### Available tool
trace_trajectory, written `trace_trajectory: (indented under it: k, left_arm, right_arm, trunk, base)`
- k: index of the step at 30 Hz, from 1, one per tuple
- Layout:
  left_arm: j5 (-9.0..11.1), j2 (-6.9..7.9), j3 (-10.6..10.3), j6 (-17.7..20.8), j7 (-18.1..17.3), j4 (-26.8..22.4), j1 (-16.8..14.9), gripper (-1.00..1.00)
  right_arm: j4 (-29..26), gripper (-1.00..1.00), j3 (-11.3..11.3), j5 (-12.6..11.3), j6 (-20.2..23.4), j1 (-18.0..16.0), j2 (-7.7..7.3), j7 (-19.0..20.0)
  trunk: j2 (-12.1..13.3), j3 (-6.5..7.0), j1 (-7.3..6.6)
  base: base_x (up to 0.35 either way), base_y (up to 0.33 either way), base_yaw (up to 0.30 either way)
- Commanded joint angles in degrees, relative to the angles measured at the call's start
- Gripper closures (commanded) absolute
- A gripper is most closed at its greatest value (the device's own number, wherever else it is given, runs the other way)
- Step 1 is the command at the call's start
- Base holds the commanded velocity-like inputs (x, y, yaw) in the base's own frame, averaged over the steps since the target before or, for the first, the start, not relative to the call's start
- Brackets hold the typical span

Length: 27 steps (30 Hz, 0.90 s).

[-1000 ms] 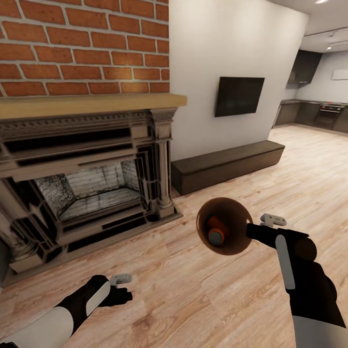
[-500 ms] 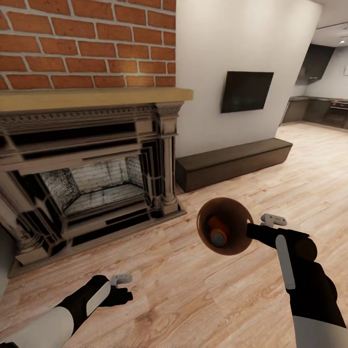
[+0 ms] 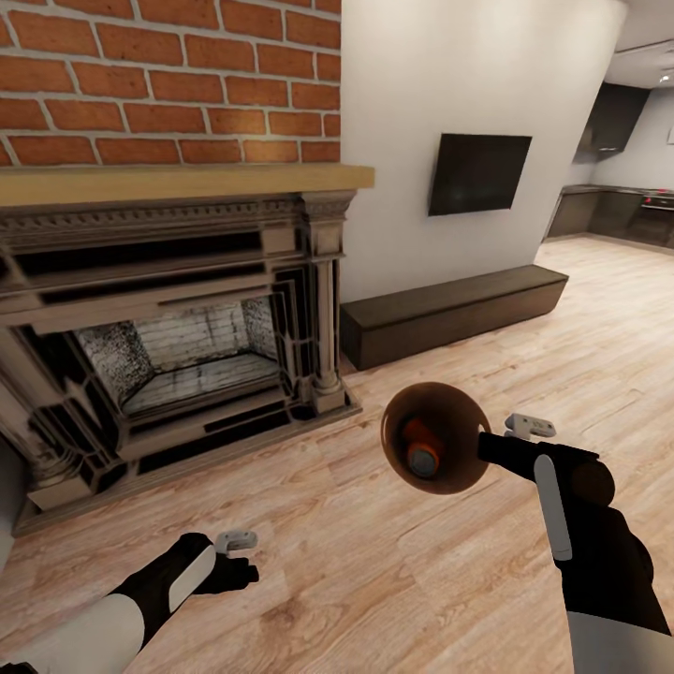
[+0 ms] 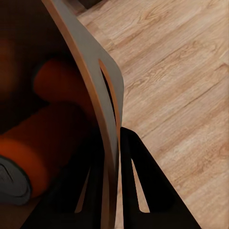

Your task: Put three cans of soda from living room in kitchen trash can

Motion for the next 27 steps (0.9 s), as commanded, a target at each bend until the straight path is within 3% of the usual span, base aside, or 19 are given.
trace_trajectory:
  k: [1,14,27]
  left_arm:
    - [0.0,-0.06,0.0,0.0,0.0,0.0,0.0,-1.0]
    - [-0.1,-0.25,0.0,0.0,0.0,0.0,0.0,-1.0]
    - [-0.1,-0.25,0.0,0.1,-0.1,0.0,0.0,-1.0]
  right_arm:
    - [0.0,1.0,0.0,-1.4,0.0,0.0,0.0,0.3]
    - [0.0,1.0,0.0,-1.4,0.0,0.0,-0.03,0.3]
    - [0.0,1.0,0.0,-1.4,0.0,0.0,-0.02,0.3]
  trunk:
    - [-0.4,-0.18,0.22]
    - [-5.6,-2.6,3.08]
    - [-10.9,-5.97,5.93]
  base:
    - [0.0,0.0,0.0]
    - [0.0,0.0,0.0]
    - [0.0,0.0,0.0]
